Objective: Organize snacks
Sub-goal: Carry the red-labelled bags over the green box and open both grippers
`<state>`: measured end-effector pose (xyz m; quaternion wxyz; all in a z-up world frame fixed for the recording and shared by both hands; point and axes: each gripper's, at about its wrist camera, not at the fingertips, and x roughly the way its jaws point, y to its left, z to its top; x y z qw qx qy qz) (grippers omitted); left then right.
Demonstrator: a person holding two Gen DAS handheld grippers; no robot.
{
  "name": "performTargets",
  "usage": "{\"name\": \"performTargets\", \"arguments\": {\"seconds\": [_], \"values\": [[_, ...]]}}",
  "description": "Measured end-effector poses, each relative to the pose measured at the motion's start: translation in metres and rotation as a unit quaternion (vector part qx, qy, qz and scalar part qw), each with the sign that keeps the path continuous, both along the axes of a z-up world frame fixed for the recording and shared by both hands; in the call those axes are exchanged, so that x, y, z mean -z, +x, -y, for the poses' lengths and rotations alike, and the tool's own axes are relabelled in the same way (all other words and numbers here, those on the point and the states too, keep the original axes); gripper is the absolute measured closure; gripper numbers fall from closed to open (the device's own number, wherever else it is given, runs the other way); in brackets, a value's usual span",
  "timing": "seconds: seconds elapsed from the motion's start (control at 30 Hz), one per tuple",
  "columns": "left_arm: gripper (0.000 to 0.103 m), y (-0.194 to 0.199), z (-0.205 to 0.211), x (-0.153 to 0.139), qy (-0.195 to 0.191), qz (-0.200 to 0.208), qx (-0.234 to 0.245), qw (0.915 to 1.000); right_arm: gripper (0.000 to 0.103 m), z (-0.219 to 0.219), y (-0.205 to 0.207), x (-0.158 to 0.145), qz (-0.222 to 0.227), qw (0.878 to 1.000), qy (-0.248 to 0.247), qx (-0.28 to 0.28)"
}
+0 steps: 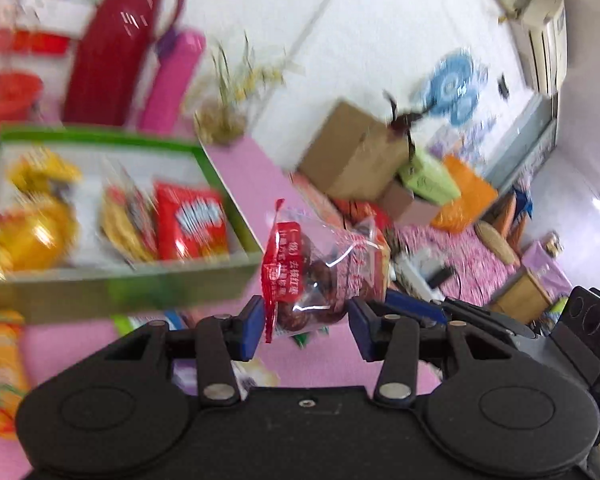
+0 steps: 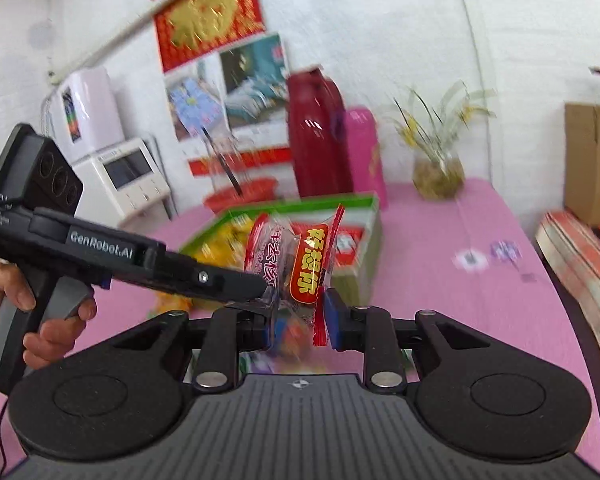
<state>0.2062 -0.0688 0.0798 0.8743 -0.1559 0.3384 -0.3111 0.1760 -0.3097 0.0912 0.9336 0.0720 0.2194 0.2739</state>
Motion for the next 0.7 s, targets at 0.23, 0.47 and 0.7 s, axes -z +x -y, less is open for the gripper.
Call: {"name": "performTargets", "arguments": {"seconds": [0.23,0.47,0.7], "values": [[0.103,-0.009,-0.052,-0.014,0.007,0.012,-0.062,0.9980,0.058,-0.052,0.027,-0.025,0.027,0.998,0.024,-0.048],[0.103,0.013,-0.095,0.004,-0.018,-0.016,-0.110,0.9937,0.058,-0.096,0.053,-0.011,0.007,0.998,0.015,-0.062],[0.103,0.050,-0.118,0.020,-0.057,-0.033,-0.142,0.9877,0.068,-0.110,0.087,0.013,-0.034,0.996,0.037,-0.067]]}}
